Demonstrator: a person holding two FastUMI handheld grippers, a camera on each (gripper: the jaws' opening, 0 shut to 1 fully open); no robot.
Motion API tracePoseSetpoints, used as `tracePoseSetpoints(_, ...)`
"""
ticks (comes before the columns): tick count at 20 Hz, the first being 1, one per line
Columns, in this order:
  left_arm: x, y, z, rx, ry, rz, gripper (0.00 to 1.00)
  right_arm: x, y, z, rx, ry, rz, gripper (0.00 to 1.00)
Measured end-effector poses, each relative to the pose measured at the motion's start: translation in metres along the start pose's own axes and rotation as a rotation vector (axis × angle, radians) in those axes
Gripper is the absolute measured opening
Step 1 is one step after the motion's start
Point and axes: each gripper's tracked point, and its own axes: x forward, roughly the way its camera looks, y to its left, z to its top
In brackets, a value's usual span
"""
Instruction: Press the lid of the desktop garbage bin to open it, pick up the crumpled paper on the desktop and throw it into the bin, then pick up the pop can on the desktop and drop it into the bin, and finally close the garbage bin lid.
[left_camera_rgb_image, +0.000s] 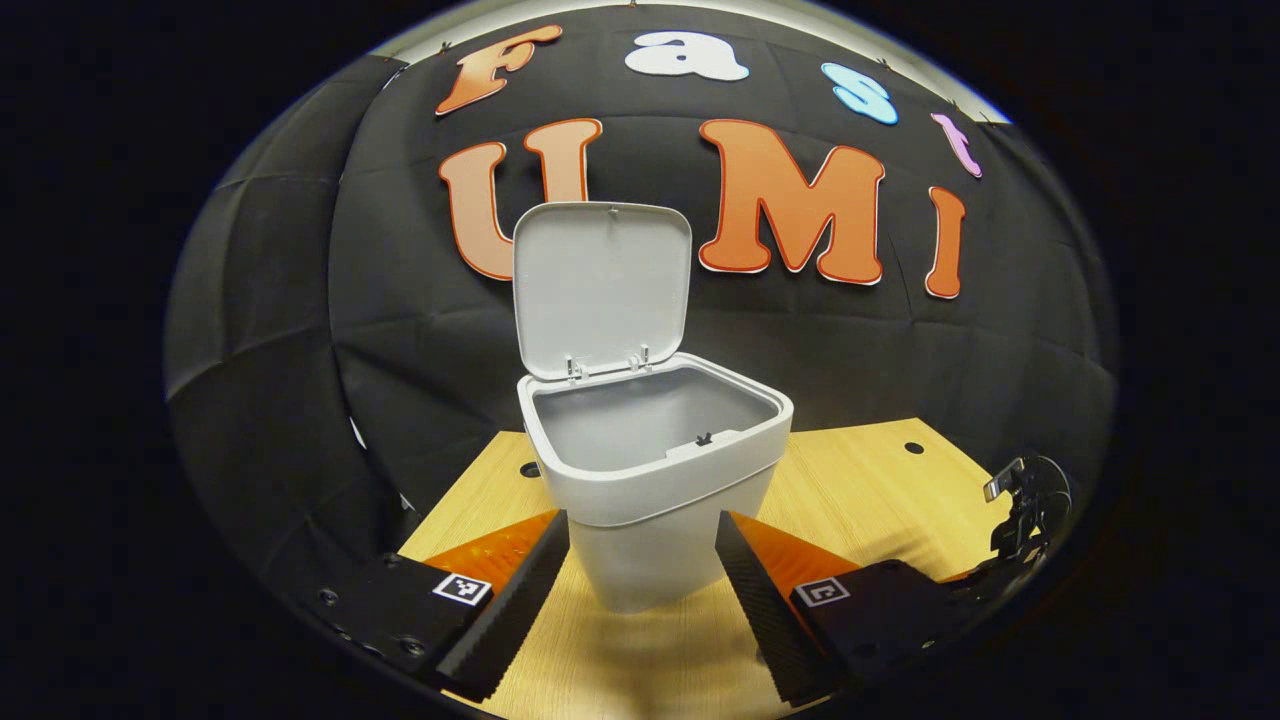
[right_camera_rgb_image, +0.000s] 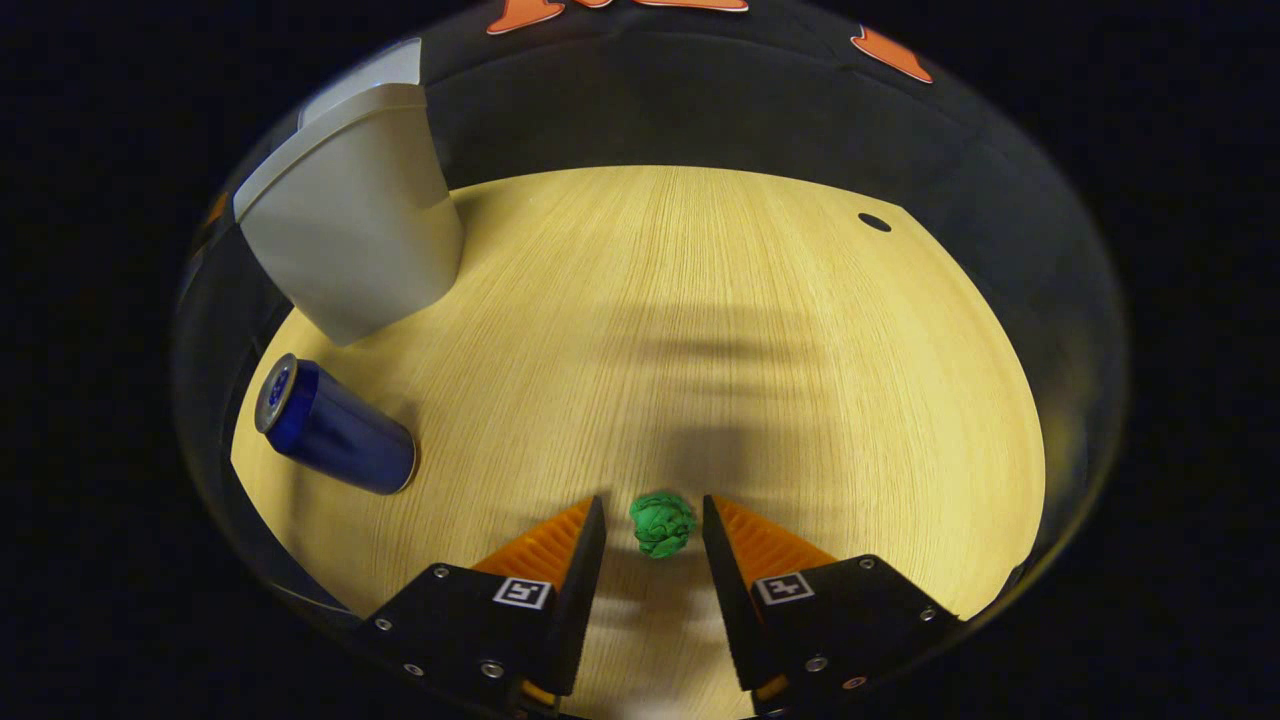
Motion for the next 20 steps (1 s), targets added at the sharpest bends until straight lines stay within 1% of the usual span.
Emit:
tracePoseSetpoints(1,0.0,0.0,0.0,0.002,0.0,-0.002,0.94,0.0,0.006,0.001,-0.006,-0.005,0.013,0.49)
tracePoseSetpoints(2,0.001,-0.001,0.001,0.003,0.001,-0.004,0.94,0.001,0.009,0.001,-0.015,0.002,0.016,0.43)
tracePoseSetpoints(3,0.003,-0.002,0.002,0.002,0.003,-0.006,0.94,0.002,0.011,-0.002,-0.037,0.022,0.022,0.35)
tracePoseSetpoints(4,0.006,-0.003,0.0,0.002,0.006,-0.007,0.94,0.002,0.014,-0.001,-0.056,0.02,0.028,0.32)
tracePoseSetpoints(6,0.006,-0.005,0.001,0.005,0.008,-0.01,0.94,0.004,0.016,0.001,-0.07,0.019,0.029,0.18)
tracePoseSetpoints(7,0.005,-0.006,0.001,0.006,0.006,-0.012,0.96,0.004,0.016,0.0,-0.064,0.021,0.035,0.09)
tracePoseSetpoints(8,0.007,-0.007,0.001,0.007,0.006,-0.014,0.94,0.003,0.016,0.0,-0.06,0.03,0.038,0.07)
tracePoseSetpoints(10,0.007,-0.008,0.001,0.004,0.008,-0.017,0.94,0.004,0.016,-0.001,-0.048,0.034,0.044,0.07)
tracePoseSetpoints(11,0.007,-0.008,0.0,0.001,0.009,-0.018,0.94,0.004,0.015,0.0,-0.028,0.03,0.043,0.05)
tracePoseSetpoints(12,0.007,-0.009,0.0,-0.001,0.011,-0.016,0.94,0.003,0.015,0.002,-0.006,0.026,0.041,0.05)
tracePoseSetpoints(15,0.004,-0.008,0.003,0.004,0.003,-0.014,0.94,-0.001,0.012,0.012,0.021,-0.012,0.034,0.04)
tracePoseSetpoints(20,0.002,-0.013,0.005,-0.013,-0.006,-0.021,0.94,-0.011,0.016,0.041,0.061,-0.102,0.059,0.04)
